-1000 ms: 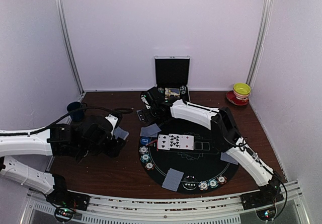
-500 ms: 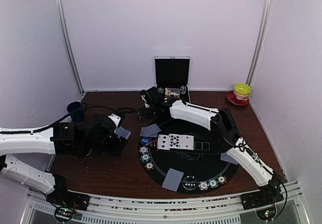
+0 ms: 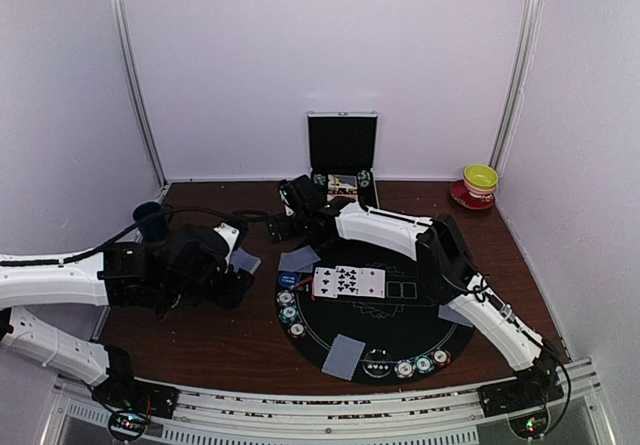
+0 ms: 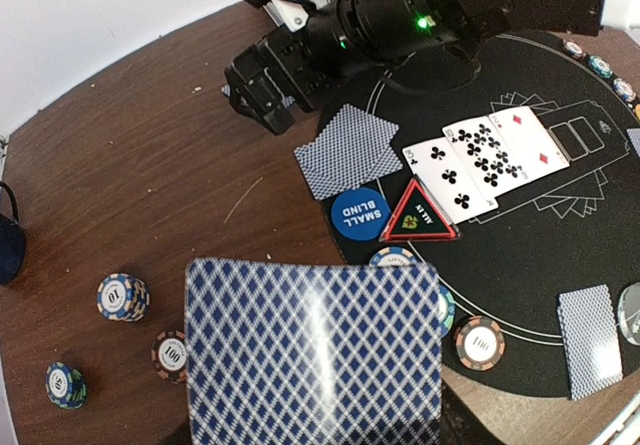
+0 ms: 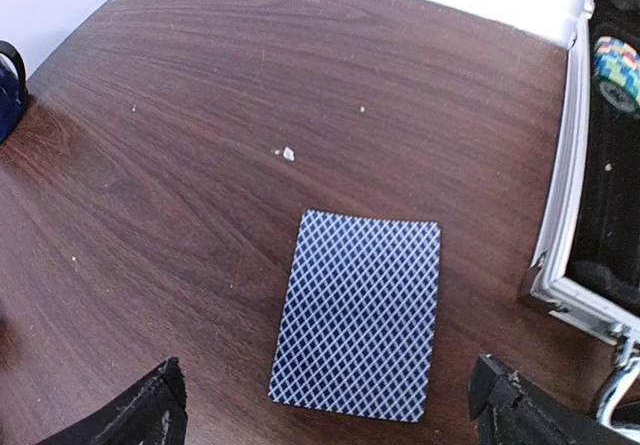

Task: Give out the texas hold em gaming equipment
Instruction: Place the face-down deck piles at the center of the board.

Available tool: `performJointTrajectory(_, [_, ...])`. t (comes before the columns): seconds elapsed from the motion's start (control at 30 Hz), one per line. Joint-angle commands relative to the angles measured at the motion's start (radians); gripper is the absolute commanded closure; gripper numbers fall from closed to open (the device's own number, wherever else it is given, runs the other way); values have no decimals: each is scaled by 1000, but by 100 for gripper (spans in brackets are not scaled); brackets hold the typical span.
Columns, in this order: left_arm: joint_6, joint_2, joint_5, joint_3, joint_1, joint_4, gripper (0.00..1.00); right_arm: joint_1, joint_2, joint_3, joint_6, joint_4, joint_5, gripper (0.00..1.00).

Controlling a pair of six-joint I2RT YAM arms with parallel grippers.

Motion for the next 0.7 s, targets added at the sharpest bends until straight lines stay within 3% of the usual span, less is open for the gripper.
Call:
performJointTrajectory(0.0, [12,-38,-17,5,-5,41,46,6,39,-27,62,17,-14,0])
performJointTrajectory(0.5, [28,-68,-15,-3,-5,43,46,28,68,-41,31,24,123,0])
performJointTrajectory(0.67, [35,-82,-19,-8,-5,43,46,31,70,-42,20,30,130,6])
